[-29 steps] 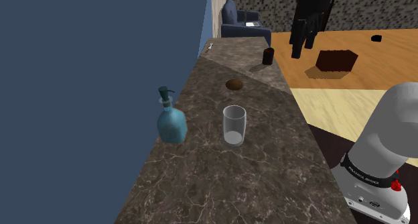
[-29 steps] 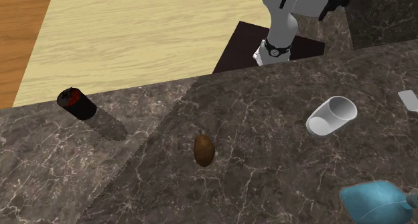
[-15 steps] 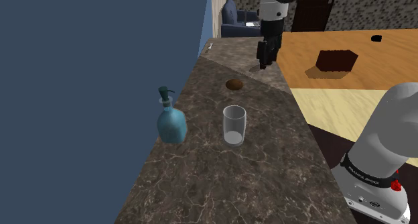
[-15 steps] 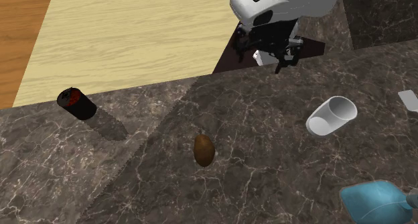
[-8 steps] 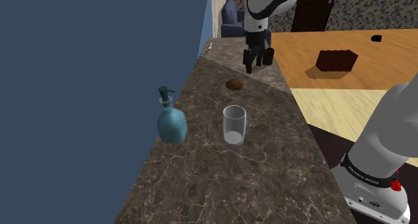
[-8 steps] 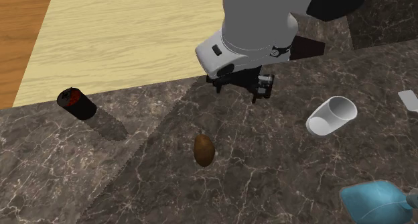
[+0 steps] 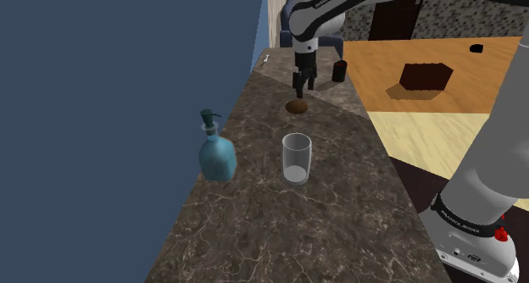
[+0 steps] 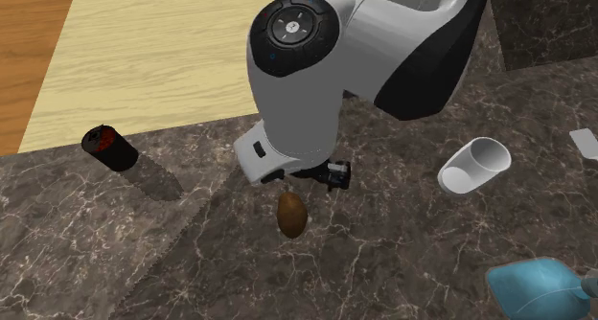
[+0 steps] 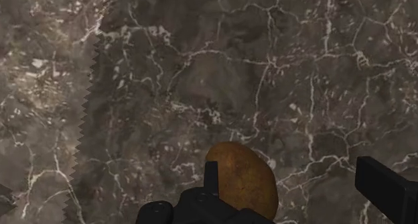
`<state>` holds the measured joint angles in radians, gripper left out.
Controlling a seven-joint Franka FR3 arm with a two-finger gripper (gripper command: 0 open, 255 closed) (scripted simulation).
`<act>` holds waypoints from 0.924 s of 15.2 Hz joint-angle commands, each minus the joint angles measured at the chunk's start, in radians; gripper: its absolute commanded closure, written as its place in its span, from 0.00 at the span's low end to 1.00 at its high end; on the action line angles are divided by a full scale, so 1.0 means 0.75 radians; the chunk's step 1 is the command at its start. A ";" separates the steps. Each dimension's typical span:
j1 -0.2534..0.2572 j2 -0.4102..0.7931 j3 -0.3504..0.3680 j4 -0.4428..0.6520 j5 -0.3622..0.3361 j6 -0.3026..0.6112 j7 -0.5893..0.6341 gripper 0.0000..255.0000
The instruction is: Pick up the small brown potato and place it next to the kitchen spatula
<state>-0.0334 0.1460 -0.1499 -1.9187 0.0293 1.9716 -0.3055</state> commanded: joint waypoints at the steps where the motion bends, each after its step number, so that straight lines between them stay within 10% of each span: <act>1: -0.006 0.113 0.003 0.094 0.023 0.012 -0.027 0.00; 5: -0.031 0.314 0.011 0.290 0.058 0.003 -0.081 0.00; 14: -0.031 0.354 0.016 0.209 0.067 0.124 -0.087 0.00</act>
<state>-0.0569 0.4107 -0.1378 -1.7583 0.0788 2.0591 -0.3708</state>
